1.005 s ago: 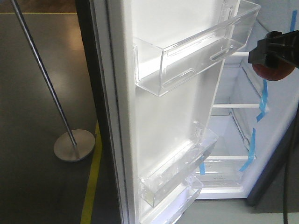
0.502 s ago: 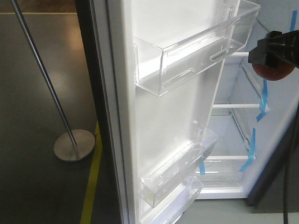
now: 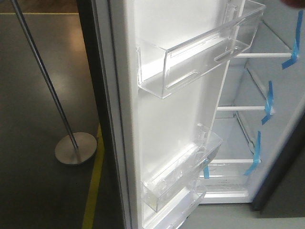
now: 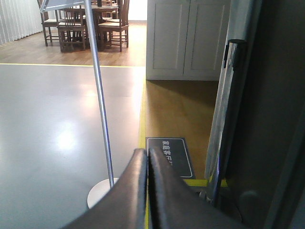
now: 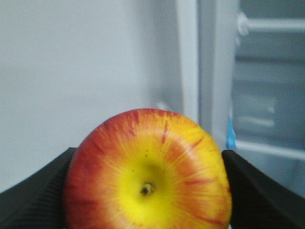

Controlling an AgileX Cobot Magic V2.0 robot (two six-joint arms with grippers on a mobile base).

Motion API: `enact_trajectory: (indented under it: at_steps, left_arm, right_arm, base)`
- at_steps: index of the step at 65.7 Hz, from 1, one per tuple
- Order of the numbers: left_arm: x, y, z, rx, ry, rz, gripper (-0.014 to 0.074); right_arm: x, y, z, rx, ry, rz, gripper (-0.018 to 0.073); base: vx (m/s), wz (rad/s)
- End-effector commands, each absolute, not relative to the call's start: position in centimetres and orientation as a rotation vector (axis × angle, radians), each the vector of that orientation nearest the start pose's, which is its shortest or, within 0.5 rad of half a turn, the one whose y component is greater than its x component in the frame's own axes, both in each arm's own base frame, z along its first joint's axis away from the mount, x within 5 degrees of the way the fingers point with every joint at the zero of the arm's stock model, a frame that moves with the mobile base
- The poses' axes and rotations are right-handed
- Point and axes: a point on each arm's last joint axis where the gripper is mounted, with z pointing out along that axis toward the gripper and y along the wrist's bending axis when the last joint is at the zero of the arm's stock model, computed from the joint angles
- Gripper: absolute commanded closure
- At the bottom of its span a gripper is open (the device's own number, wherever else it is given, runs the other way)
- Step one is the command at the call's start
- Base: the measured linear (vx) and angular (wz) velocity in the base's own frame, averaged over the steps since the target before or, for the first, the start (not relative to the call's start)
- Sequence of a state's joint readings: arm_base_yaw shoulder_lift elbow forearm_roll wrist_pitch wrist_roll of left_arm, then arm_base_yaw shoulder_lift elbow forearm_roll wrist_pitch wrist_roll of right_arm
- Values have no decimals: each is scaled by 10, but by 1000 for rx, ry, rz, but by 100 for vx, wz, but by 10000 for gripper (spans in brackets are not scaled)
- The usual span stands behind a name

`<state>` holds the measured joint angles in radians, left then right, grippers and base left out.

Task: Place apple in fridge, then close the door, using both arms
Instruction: 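Lower the apple into the upper clear door shelf and open the right gripper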

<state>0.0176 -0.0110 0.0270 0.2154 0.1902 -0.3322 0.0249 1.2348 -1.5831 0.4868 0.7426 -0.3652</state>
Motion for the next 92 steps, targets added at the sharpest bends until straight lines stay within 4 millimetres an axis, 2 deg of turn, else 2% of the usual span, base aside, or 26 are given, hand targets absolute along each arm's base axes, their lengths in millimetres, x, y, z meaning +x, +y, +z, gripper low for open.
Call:
enact_trajectory:
  at_steps: [1, 11, 23, 35, 47, 68, 76, 92]
  left_arm:
    - [56, 3, 190, -137, 1611, -65, 603]
    - [56, 3, 190, -137, 1611, -65, 603]
    - [56, 3, 190, -137, 1611, -65, 603]
    - [56, 3, 190, -137, 1611, -65, 603]
    - [56, 3, 190, -137, 1611, -65, 603]
    - [56, 3, 190, -137, 1609, -65, 603]
    - [56, 3, 192, -139, 1591, -75, 603]
    - [56, 3, 193, -151, 1576, -92, 603]
  right_arm:
    - [242, 42, 542, -321, 1599, 367, 410]
    - [275, 56, 538, -472, 1558, 481, 408]
    - [317, 65, 515, -552, 1618, 573, 403]
    - [338, 66, 495, -569, 1685, 592, 366]
    - [348, 66, 485, -568, 1715, 597, 256]
    - [349, 66, 483, -569, 1735, 603, 22]
    - [349, 66, 483, -567, 1737, 604, -10]
    - [349, 66, 483, -543, 1748, 624, -11]
  base:
    - [0, 0]
    - [0, 0]
    - [0, 0]
    - [0, 0]
    - [0, 0]
    - [0, 0]
    - [0, 0]
    - [0, 0]
